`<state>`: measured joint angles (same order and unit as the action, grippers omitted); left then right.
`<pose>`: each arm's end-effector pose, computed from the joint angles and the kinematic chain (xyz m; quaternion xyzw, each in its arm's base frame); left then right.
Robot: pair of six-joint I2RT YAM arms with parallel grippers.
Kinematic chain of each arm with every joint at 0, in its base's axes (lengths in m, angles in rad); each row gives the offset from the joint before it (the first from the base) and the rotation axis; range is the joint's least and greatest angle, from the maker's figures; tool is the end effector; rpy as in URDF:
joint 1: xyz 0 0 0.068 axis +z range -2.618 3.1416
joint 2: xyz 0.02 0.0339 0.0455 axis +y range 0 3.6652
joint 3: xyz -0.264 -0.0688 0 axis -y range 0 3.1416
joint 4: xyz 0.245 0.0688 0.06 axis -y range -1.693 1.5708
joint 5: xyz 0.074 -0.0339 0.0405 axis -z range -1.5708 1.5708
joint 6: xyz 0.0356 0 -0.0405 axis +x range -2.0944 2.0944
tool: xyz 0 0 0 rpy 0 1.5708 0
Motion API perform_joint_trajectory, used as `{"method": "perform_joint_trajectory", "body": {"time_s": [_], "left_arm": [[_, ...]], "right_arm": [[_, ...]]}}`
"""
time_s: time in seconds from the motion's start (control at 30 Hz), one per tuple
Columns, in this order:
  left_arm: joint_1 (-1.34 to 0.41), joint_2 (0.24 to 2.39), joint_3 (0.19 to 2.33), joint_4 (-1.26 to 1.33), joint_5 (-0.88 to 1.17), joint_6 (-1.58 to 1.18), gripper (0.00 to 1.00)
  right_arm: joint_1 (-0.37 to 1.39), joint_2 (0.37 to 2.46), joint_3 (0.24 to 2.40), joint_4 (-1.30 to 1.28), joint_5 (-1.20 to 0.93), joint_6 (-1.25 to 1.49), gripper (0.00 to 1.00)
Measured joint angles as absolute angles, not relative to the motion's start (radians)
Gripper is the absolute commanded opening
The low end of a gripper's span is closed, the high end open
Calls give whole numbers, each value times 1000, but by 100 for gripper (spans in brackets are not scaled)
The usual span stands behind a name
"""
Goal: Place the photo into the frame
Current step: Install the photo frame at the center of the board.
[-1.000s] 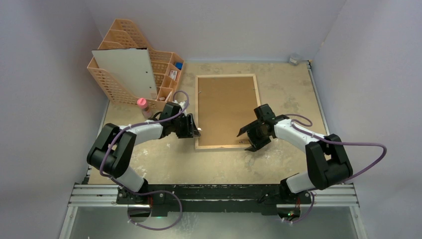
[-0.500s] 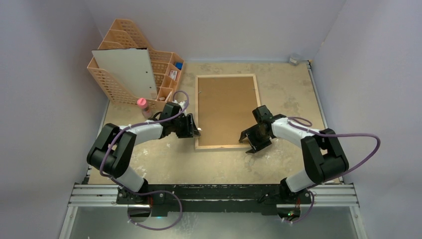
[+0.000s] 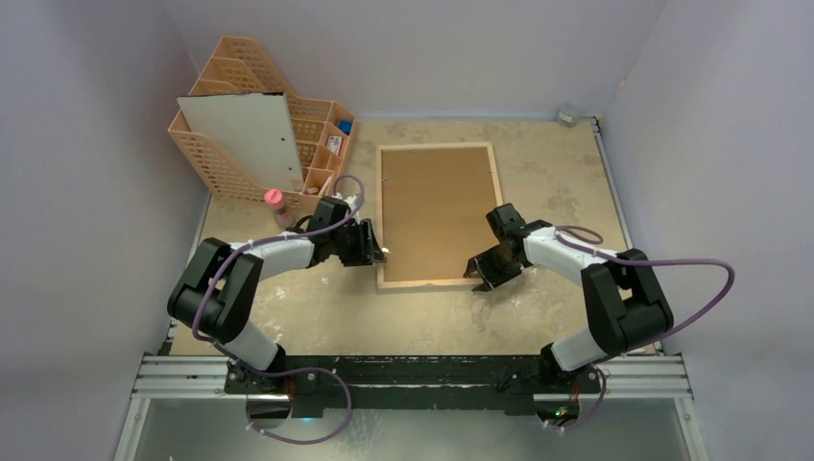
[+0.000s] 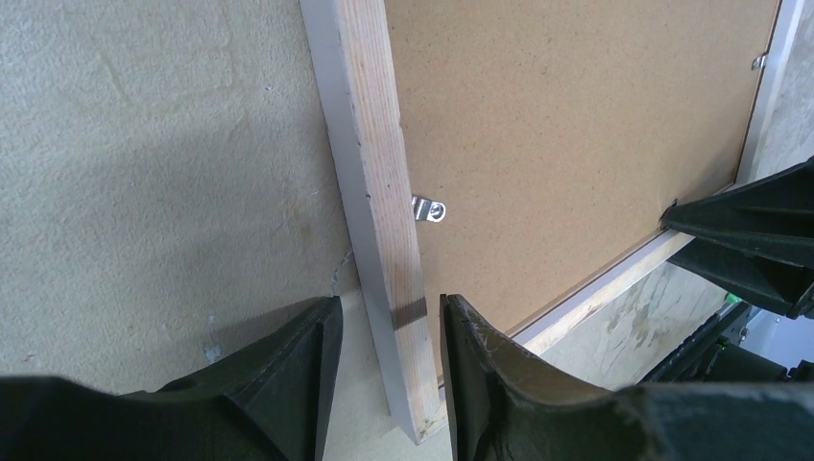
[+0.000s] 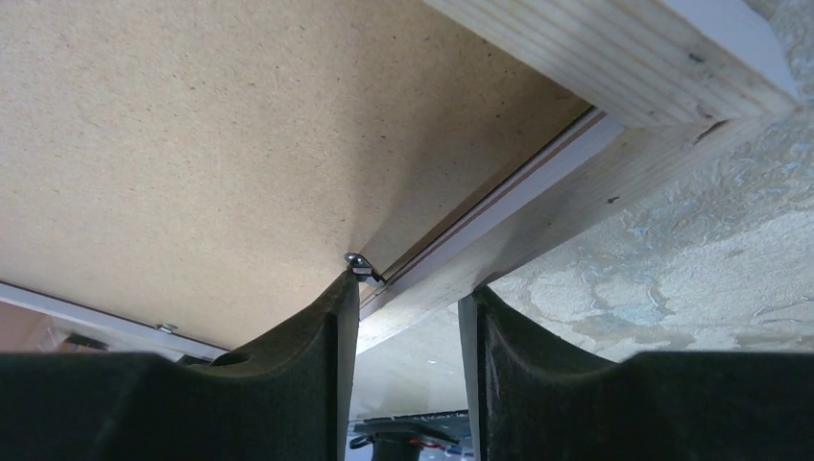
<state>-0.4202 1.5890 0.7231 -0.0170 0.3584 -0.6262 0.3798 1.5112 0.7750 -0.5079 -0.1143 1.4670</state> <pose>0.2664 -0.1327 0.1468 -0.0355 0.9276 -0.3111 0.2036 0.2411 0.1006 0.1534 0.5016 0.8479 0.1635 0.0530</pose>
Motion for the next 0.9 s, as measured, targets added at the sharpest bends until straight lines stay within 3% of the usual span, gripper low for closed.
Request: {"method": "perform_joint_trajectory", "body": {"time_s": [0.17, 0.23, 0.3, 0.37, 0.43, 0.5, 0.73, 0.9], "left_arm": [[-420, 1589, 723, -17, 358, -626, 44], [-420, 1589, 723, -17, 358, -626, 44], [-420, 1589, 723, -17, 358, -625, 44], [-420, 1589, 723, -18, 358, -625, 44], [-420, 1589, 723, -20, 357, -625, 44], [-420, 1589, 723, -21, 357, -626, 44], [-420, 1589, 723, -21, 356, -625, 44], [-420, 1589, 723, -22, 355, -625, 44]], "right_arm": [[379, 1510, 775, -509, -111, 1466, 24], [379, 1510, 775, -510, -111, 1466, 25], [379, 1509, 775, -511, -108, 1466, 40], [379, 1507, 775, -512, -104, 1465, 64], [380, 1506, 776, -516, -88, 1457, 73], [379, 1504, 779, -532, -72, 1447, 77], [379, 1505, 786, -544, -54, 1426, 71], [379, 1519, 796, -553, -56, 1401, 57]]}}
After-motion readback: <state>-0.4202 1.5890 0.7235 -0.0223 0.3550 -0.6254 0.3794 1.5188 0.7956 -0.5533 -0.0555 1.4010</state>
